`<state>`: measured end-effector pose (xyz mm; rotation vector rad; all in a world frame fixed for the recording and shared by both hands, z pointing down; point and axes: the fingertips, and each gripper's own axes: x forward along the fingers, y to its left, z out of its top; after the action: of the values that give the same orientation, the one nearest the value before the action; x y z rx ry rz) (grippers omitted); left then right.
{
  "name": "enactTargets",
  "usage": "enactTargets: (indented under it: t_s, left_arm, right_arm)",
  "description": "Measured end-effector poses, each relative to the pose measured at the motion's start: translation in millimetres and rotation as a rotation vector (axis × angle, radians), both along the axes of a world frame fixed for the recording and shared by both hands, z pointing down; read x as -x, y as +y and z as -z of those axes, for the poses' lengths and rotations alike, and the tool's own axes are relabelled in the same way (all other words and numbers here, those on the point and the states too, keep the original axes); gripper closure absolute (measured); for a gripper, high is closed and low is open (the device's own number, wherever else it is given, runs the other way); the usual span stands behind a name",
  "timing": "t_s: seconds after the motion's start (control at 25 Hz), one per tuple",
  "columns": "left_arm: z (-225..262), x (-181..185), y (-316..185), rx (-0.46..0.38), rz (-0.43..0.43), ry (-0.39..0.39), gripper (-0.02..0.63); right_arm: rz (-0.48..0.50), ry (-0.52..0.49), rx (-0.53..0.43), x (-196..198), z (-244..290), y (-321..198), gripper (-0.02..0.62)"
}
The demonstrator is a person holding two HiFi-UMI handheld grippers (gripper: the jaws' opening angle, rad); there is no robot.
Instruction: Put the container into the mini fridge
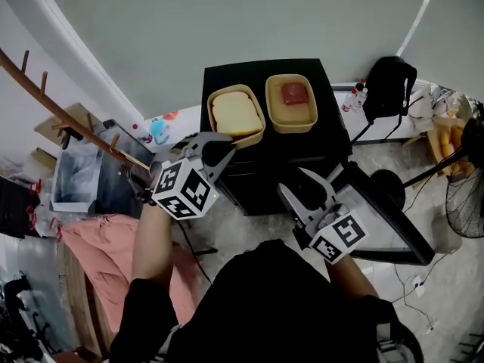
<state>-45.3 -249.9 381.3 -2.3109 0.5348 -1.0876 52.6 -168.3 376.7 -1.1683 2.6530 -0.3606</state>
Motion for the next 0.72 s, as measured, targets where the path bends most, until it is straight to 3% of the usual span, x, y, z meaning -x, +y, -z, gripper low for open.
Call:
enactTargets:
  t_s: [0.16, 0.4, 0.72]
  left_arm:
    - [1.3, 3.1, 16.8, 0.008, -0.025, 0.023, 0.572]
    - [4.7, 7.0, 37.6, 0.005, -0.054, 0.076, 0.572]
    - [8.0, 20.7, 68.2, 0.011, -0.099, 0.121, 0.572]
  right_arm:
    - [0.025, -0.044, 0.067, 11.4, -8.0, 0.7, 0.401]
    - [0.057, -0.018, 0.148, 29.7, -16.9, -1.3, 0.4]
    - [0.16, -0.355, 0.471, 52.6, -21.4, -10.6, 0.312]
